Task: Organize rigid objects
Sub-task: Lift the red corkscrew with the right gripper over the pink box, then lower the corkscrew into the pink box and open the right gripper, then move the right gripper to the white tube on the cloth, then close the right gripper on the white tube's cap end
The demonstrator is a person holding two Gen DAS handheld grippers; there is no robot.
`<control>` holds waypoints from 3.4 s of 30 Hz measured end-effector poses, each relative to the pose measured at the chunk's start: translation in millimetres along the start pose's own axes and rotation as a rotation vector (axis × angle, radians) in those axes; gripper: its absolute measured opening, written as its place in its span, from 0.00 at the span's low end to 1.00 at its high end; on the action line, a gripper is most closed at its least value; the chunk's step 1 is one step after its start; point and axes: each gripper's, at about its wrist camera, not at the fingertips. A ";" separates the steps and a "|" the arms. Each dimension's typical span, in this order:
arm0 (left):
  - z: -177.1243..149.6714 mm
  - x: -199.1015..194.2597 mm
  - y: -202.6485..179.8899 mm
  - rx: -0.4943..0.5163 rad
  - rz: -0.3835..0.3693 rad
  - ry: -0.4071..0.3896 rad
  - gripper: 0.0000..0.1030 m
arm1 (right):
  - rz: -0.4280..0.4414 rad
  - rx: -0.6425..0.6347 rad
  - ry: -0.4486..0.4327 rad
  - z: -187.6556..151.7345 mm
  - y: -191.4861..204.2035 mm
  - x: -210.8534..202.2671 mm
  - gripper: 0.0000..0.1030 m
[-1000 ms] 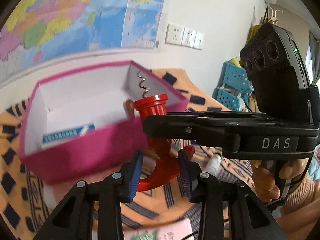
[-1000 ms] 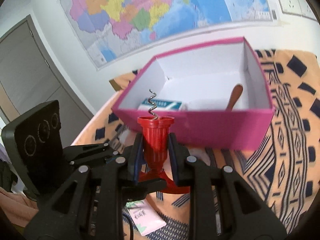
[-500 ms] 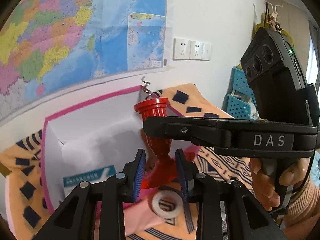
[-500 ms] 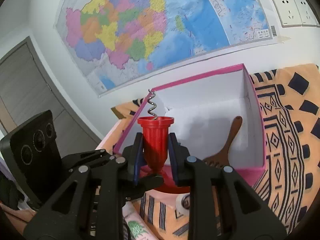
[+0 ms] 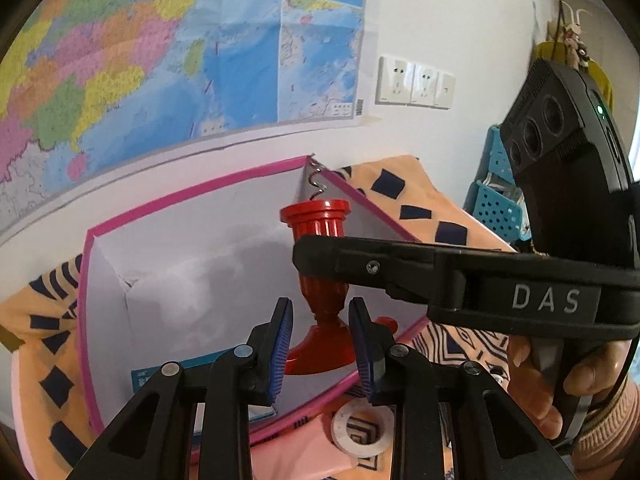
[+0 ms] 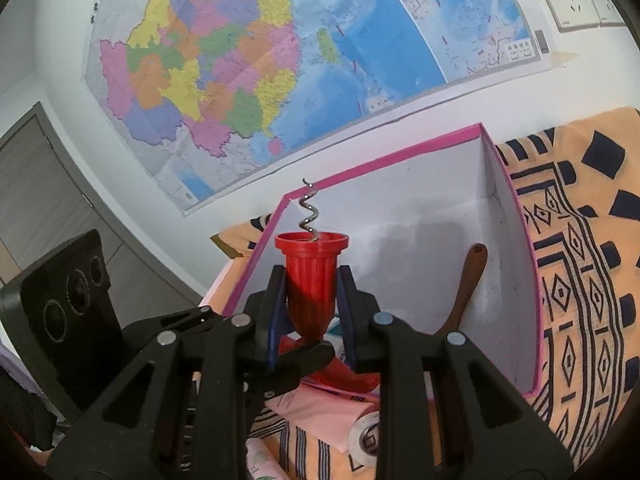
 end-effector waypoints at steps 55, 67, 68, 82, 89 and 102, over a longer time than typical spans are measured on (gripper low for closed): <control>-115.5 -5.8 -65.2 -0.088 -0.259 0.099 0.51 | -0.395 0.026 0.126 -124.3 -102.5 -98.8 0.35; -134.6 21.0 -90.8 -0.068 -0.320 0.229 0.51 | -0.378 0.046 0.168 -146.3 -108.6 -93.8 0.35; -135.1 22.0 -91.0 -0.072 -0.316 0.231 0.51 | -0.377 0.047 0.169 -147.2 -107.7 -93.5 0.35; -133.0 39.2 -91.9 -0.101 -0.326 0.256 0.51 | -0.369 0.086 0.142 -160.6 -104.2 -114.2 0.35; -134.4 37.1 -89.3 -0.111 -0.316 0.256 0.51 | -0.343 0.050 0.150 -162.9 -91.3 -103.7 0.35; -130.3 40.1 -81.4 -0.140 -0.307 0.250 0.54 | -0.319 0.065 0.144 -163.8 -91.2 -98.5 0.37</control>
Point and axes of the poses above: each gripper's, at about its wrist camera, not at the fingertips, and x roughly the way its jaws point, y to its left, z to its top, and after that the axes turned 6 degrees about -z, right-handed
